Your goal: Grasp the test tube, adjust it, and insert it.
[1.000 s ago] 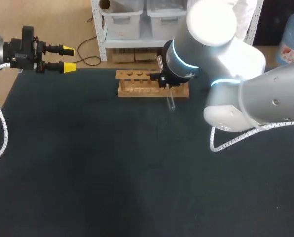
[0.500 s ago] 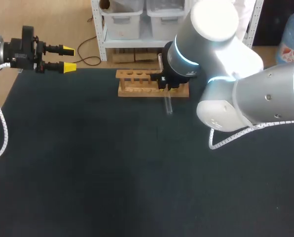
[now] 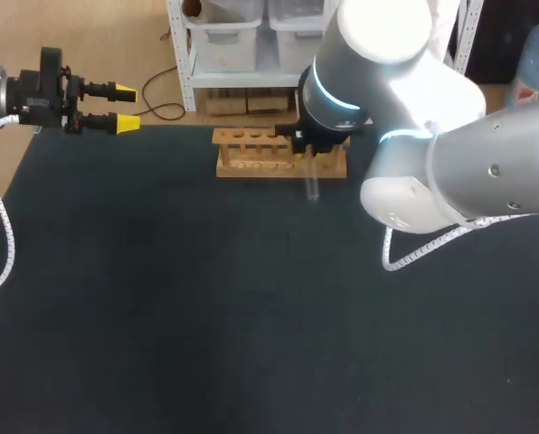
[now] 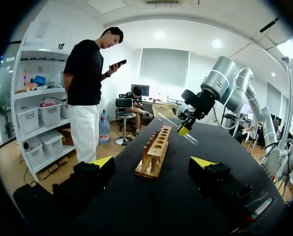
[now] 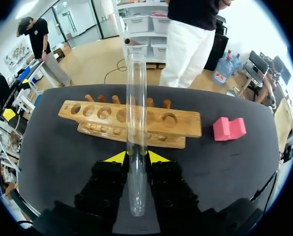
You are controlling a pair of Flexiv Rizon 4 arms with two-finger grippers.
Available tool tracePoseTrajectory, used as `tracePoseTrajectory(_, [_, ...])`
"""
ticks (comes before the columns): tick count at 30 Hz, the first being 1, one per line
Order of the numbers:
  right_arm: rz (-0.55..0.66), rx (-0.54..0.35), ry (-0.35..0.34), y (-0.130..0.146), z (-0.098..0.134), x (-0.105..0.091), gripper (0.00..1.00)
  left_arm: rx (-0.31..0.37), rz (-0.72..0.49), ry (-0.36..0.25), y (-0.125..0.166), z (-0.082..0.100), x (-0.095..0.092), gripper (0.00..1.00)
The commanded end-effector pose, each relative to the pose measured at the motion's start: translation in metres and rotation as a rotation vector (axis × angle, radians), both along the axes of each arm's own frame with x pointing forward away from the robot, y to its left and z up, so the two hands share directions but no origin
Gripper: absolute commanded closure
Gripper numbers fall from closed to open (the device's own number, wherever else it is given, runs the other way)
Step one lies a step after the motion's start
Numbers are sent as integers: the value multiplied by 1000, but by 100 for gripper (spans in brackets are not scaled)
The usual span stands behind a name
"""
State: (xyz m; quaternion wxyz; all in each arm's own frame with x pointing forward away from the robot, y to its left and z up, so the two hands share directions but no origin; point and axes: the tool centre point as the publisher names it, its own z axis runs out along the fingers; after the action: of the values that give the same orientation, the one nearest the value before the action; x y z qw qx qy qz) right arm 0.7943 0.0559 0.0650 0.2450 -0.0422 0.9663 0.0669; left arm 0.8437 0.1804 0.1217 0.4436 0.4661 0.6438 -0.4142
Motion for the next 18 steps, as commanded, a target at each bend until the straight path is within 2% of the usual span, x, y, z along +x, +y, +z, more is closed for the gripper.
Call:
tracePoseTrajectory(1, [-25,-23,-45,-8,17,-20,100,-1,4,-4,0,-1,-2,0])
tracePoseTrajectory(18, [-36,-93,-93,-23,51,-36,100,-1,4,-4,0,-1,-2,0])
